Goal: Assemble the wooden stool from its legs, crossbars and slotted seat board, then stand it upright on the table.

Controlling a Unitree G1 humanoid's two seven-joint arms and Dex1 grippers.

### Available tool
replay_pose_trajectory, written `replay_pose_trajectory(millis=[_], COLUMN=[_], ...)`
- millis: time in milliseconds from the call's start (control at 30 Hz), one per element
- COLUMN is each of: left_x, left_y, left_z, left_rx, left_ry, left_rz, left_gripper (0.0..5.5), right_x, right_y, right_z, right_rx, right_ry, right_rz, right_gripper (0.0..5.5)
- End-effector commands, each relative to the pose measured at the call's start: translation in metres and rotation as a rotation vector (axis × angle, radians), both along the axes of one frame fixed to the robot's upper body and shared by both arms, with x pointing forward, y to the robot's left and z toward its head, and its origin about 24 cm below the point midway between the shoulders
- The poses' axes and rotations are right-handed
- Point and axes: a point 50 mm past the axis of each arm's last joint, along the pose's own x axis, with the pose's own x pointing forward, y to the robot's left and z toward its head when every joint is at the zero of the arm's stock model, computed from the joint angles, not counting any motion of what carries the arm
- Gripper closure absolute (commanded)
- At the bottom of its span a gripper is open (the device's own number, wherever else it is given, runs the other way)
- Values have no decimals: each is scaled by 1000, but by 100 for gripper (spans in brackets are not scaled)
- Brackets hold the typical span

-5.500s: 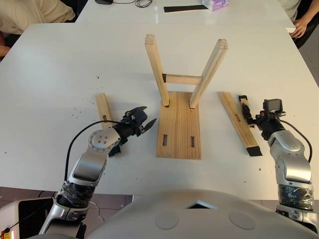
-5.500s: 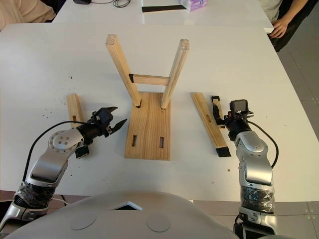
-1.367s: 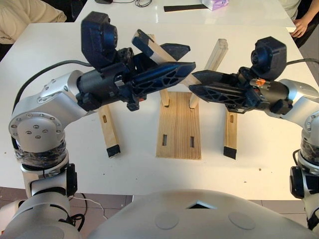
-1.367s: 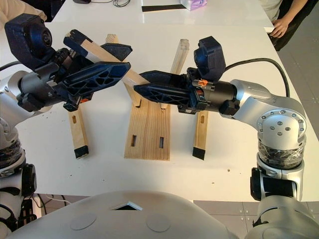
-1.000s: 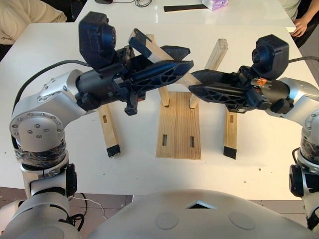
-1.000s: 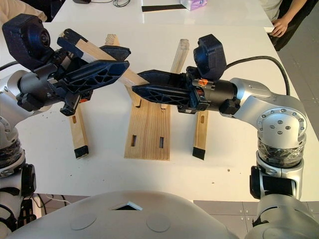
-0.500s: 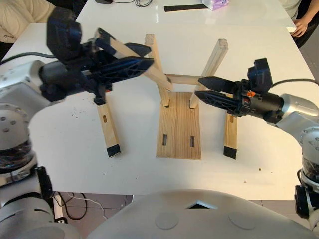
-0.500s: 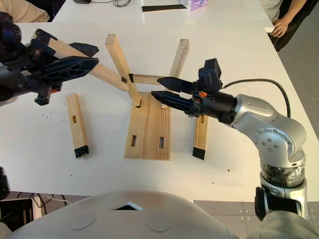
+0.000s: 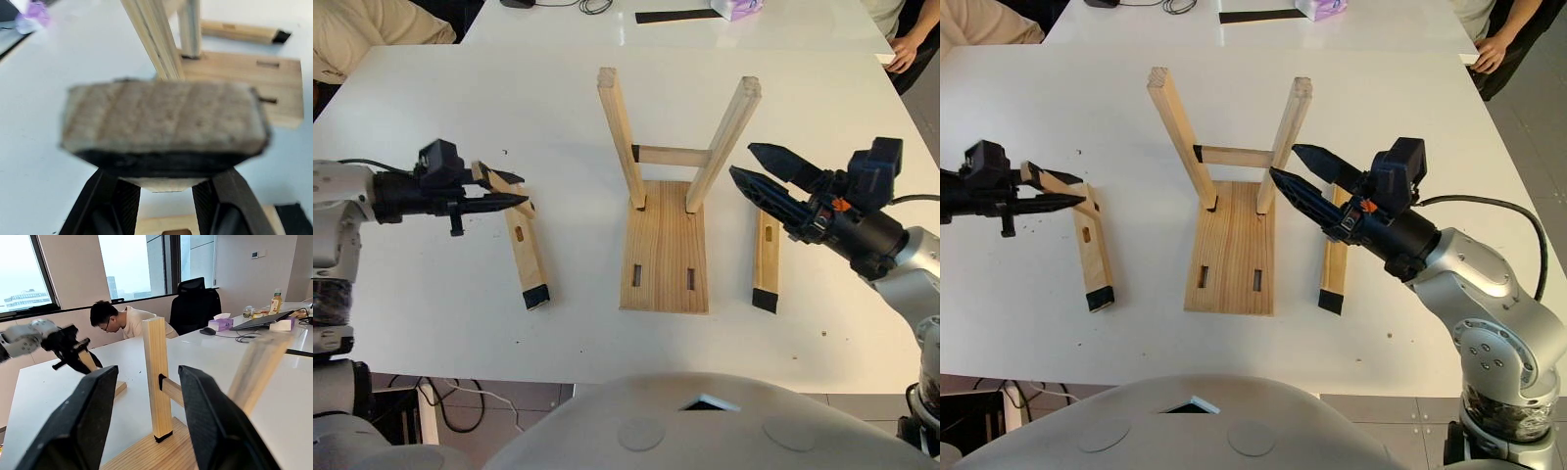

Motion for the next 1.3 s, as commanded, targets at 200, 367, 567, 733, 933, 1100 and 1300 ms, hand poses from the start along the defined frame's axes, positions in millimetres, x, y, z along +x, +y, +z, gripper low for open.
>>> replay_pose_trajectory(millis=[200, 367, 567, 733, 933, 1100, 1300], left_x=[-1, -3, -11, -18, -20, -18, -18], left_y=[23, 19, 26, 31, 29, 27, 27], left_z=[-6, -10, -22, -30, -40, -41, -43], left_rx=[59, 51, 67, 75, 65, 19, -6], left_ry=[-19, 4, 49, 82, 100, 125, 168], left_rz=[-40, -66, -41, -22, 2, 41, 65], left_gripper=[420, 420, 420, 420, 420, 420, 420], right_x=[-6, -7, -7, -8, -7, -7, -5], right_y=[2, 5, 5, 6, 7, 7, 6], right_z=[-12, -17, -20, -22, -25, -28, -30], right_rx=[-38, -46, -61, -85, -105, -129, -143], right_ry=[25, 32, 38, 39, 36, 37, 33], right_rz=[-27, -37, -38, -41, -39, -31, -23], right_gripper=[324, 324, 324, 324, 324, 324, 324])
